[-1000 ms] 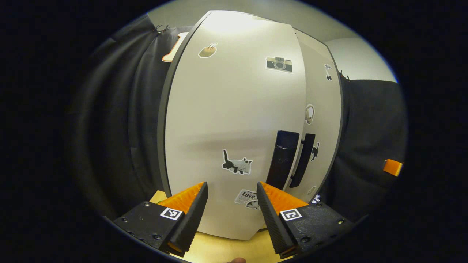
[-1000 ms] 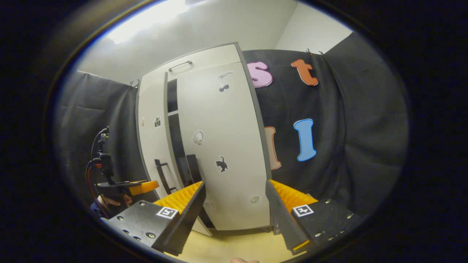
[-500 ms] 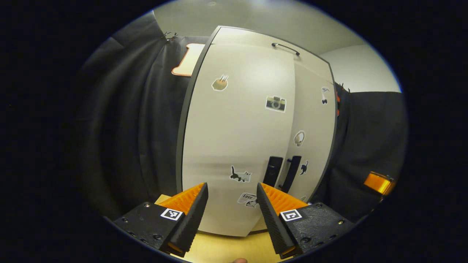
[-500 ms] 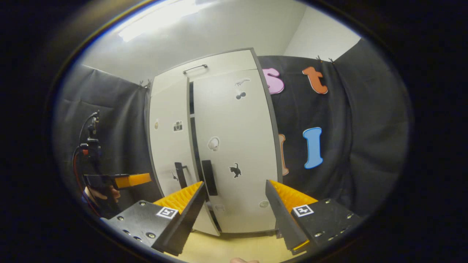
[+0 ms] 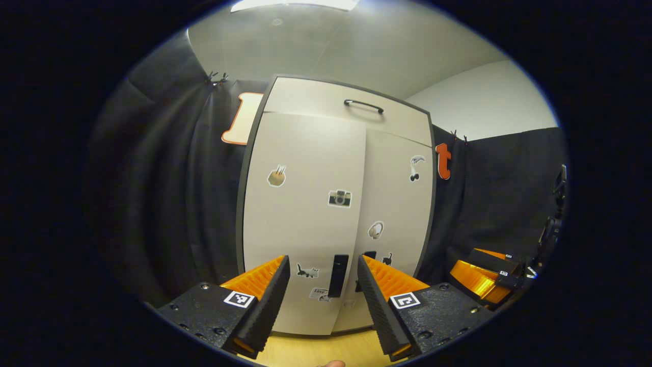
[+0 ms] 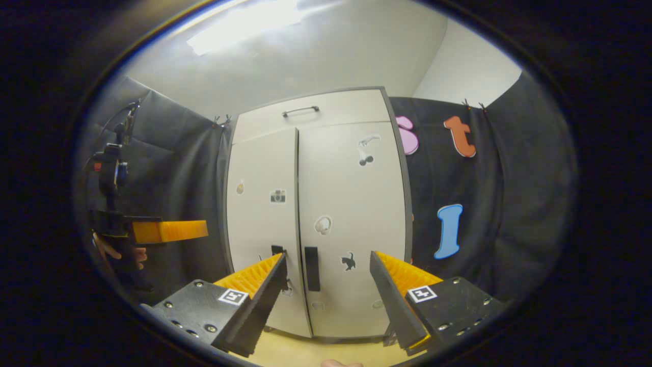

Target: Grab one shoe with the right hand and put it into the shoe cabinet, grab the other shoe with the left hand and put it into the shoe cabinet; then close the right door with the right hand and the left door with the left hand.

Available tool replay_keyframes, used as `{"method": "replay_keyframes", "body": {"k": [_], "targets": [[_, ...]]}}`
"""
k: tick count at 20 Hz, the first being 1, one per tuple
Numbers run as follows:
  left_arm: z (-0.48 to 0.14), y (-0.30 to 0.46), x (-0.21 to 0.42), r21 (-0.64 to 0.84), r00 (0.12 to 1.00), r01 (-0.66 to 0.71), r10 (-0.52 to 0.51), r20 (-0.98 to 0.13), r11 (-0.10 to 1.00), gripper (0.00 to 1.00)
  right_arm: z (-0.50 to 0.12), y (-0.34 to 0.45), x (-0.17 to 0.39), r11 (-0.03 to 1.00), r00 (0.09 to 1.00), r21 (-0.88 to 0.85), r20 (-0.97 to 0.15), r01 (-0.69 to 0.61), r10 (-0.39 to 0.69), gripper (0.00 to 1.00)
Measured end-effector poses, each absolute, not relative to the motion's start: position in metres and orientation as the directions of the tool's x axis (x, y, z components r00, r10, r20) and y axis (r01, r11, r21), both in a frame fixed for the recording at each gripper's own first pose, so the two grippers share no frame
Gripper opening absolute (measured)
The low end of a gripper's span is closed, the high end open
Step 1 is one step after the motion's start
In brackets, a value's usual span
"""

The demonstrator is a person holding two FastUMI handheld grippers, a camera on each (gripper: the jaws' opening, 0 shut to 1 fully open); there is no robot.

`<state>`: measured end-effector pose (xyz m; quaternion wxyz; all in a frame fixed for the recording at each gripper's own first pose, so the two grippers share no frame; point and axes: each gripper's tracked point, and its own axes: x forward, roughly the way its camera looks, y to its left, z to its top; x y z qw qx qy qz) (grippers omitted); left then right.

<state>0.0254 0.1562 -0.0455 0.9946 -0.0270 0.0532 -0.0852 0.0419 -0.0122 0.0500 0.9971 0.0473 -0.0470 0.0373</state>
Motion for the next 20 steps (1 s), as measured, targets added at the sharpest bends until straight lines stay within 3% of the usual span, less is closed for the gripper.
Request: {"method": "replay_keyframes", "body": {"k": [1, 7, 8, 12, 13, 14, 20], "targets": [[-0.038, 0.154, 0.022, -0.047, 0.982, 0.162, -0.166, -0.089, 0.986, 0.82, 0.06, -0.009, 0.042, 0.993, 0.991, 0.087, 0.113, -0.077, 0.067, 0.96], [-0.024, 0.153, 0.01, 0.057, 0.997, 0.06, -0.057, -0.058, 0.997, 0.89, 0.094, 0.006, 0.043, 0.994, 0.982, 0.105, 0.186, -0.033, 0.013, 0.98], [-0.025, 0.152, 0.009, 0.076, 0.997, 0.049, -0.044, -0.06, 0.996, 0.96, 0.097, 0.009, 0.042, 0.994, 0.981, 0.106, 0.194, -0.037, 0.016, 0.98], [-0.03, 0.147, 0.009, 0.088, 0.998, 0.045, -0.041, -0.054, 0.995, 0.94, 0.093, 0.015, 0.043, 0.993, 0.983, 0.102, 0.181, -0.06, 0.041, 0.95], [-0.029, 0.147, 0.008, 0.086, 0.998, 0.046, -0.042, -0.054, 0.995, 0.99, 0.092, 0.016, 0.042, 0.993, 0.984, 0.099, 0.173, -0.059, 0.041, 0.95], [-0.029, 0.147, 0.007, 0.085, 0.998, 0.045, -0.041, -0.054, 0.995, 0.94, 0.09, 0.016, 0.041, 0.994, 0.985, 0.096, 0.167, -0.059, 0.042, 0.98], [-0.025, 0.156, 0.003, 0.069, 0.998, 0.033, -0.029, -0.047, 0.997, 0.94, 0.087, 0.016, 0.04, 0.994, 0.987, 0.089, 0.157, -0.055, 0.04, 0.98]]}}
